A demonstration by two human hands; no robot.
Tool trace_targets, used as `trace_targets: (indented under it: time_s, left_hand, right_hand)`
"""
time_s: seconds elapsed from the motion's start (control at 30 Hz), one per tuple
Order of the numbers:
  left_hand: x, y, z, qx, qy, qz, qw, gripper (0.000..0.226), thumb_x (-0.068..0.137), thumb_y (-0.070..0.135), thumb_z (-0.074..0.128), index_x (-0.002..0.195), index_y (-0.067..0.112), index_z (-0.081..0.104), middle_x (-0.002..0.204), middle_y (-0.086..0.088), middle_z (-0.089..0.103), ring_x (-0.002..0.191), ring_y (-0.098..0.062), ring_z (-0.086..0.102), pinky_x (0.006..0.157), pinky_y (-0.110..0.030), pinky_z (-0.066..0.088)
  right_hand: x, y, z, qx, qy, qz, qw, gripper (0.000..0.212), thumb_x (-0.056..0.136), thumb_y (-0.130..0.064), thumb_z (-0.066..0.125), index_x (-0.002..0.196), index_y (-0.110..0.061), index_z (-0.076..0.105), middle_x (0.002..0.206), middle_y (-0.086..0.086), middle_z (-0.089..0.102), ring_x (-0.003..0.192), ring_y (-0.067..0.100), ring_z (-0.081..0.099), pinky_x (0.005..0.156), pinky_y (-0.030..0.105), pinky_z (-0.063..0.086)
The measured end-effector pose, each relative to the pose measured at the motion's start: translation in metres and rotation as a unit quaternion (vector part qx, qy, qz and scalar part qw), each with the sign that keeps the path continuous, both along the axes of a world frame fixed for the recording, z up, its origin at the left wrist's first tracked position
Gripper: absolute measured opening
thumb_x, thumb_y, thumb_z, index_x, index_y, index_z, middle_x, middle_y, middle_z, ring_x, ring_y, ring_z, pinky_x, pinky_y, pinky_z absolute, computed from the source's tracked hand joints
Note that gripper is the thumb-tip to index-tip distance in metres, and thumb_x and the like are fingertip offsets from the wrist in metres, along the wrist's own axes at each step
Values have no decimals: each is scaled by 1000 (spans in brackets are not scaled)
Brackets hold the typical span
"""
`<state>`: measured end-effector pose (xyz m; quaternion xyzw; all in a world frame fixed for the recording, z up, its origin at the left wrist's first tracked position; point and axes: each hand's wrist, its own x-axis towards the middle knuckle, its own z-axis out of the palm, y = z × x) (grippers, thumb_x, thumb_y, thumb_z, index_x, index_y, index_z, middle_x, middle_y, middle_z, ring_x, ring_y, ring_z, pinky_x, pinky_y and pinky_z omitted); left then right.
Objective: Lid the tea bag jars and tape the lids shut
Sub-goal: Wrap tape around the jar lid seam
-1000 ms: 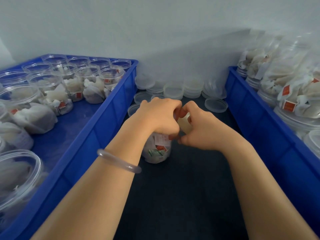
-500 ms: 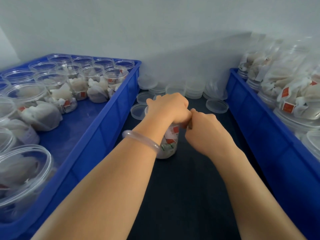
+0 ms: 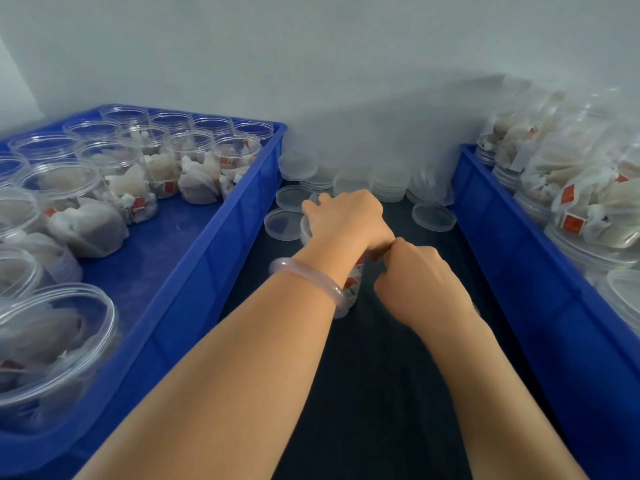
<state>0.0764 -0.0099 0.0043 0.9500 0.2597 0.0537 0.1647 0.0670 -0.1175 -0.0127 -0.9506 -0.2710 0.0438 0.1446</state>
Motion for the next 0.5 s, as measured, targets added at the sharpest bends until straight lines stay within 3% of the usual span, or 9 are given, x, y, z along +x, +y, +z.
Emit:
trace_targets:
  time_s: [0.17,0.3,0.43,0.5]
  left_hand:
    - [5,-2,3,-3,11,6,1000,28,73,33,71,100,26,64,108,-7,57,120,-35,40,95,-49,26]
    - [8,-3,3,-13,2,20,1000,26,70,26,67,95,21,64,102,-7,56,116,-35,41,91,-48,27]
    - [13,10,8,-24,-42,86,995,19,72,22,68,87,16,57,102,-9,57,114,-36,42,88,-46,28]
    - [18,15,6,-9,-5,66,998,20,72,22,71,88,17,60,98,-9,55,114,-36,43,86,-46,28]
  right_hand:
    - [-1,-1,-1,-11,-6,-4,1000,36,94,-15,47,129,-6,44,107,13,57,80,21,52,50,23,34]
    - [0,0,3,-14,8,-22,1000,40,94,-14,49,132,-6,41,113,14,57,85,22,51,61,28,40]
    - [-25,-4,-15,-18,66,38,997,17,86,-15,45,104,-14,46,97,8,57,77,20,53,55,28,40]
    - [-13,1,-29,-45,63,34,996,34,89,-15,46,122,-9,43,107,10,59,81,21,55,52,26,37]
